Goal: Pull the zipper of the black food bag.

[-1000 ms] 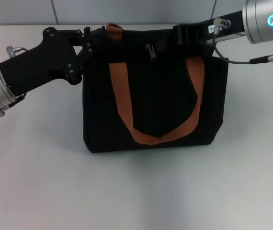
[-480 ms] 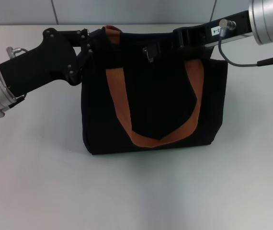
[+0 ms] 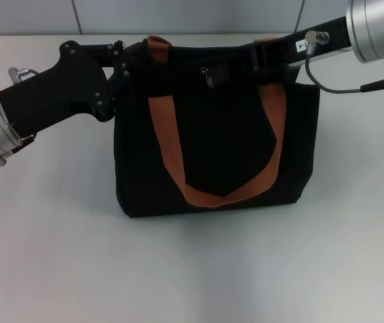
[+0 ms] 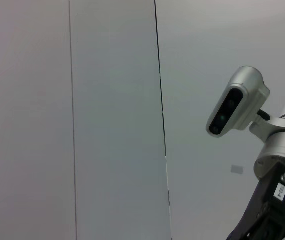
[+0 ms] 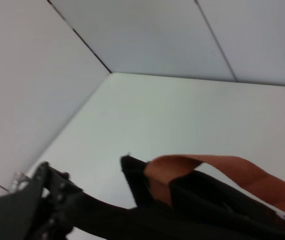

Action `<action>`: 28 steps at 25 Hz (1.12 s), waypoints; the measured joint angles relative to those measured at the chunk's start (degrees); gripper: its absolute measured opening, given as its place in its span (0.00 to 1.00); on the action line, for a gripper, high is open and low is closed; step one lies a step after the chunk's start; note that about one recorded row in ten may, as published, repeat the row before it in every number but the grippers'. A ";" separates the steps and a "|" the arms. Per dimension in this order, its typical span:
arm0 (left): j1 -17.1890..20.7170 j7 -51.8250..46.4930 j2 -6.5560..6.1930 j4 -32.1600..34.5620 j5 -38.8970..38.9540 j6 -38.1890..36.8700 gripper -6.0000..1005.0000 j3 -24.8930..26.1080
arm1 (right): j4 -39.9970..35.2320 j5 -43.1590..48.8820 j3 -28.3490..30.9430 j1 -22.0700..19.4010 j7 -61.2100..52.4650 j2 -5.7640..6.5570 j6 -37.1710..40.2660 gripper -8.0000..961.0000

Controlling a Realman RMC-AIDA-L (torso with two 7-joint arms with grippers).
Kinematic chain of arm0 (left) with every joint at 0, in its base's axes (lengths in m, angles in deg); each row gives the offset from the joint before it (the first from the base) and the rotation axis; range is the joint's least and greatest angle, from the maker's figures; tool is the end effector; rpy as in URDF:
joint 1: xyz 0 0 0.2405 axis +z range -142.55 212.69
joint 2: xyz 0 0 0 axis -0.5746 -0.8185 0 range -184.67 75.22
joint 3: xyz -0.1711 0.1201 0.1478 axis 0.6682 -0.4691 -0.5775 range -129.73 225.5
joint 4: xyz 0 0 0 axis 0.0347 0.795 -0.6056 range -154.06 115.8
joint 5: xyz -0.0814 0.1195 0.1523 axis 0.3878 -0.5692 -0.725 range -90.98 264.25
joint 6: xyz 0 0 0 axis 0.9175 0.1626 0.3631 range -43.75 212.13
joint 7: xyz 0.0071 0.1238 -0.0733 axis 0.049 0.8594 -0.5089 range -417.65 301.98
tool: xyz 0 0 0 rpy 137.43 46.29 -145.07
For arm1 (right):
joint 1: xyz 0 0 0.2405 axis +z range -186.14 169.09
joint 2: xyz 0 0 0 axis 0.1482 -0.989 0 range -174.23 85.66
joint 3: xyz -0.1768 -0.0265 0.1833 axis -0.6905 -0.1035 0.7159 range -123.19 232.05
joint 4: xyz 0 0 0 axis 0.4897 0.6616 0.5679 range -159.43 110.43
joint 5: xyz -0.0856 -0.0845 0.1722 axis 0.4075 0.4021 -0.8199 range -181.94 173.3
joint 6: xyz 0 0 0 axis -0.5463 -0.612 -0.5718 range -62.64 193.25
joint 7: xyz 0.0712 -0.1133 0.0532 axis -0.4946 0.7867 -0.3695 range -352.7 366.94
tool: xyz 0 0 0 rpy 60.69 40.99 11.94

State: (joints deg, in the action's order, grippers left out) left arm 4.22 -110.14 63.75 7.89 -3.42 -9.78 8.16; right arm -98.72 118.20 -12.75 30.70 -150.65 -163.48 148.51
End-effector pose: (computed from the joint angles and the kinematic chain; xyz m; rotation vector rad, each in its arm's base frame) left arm -0.2323 0.3350 0.0141 -2.4145 -0.1250 -1.1248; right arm 0.1072 0.3829 0.0193 -2.5975 1.3166 0.3471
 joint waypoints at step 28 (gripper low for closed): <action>0.00 0.27 0.00 -0.05 -0.03 -1.20 0.03 0.00 | 4.17 -3.80 -5.53 1.07 4.24 -0.18 -5.88 0.24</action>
State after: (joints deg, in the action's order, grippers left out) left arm 4.22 -109.87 63.75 7.84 -3.46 -10.98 8.16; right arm -94.55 114.41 -18.28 31.77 -146.41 -163.66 142.63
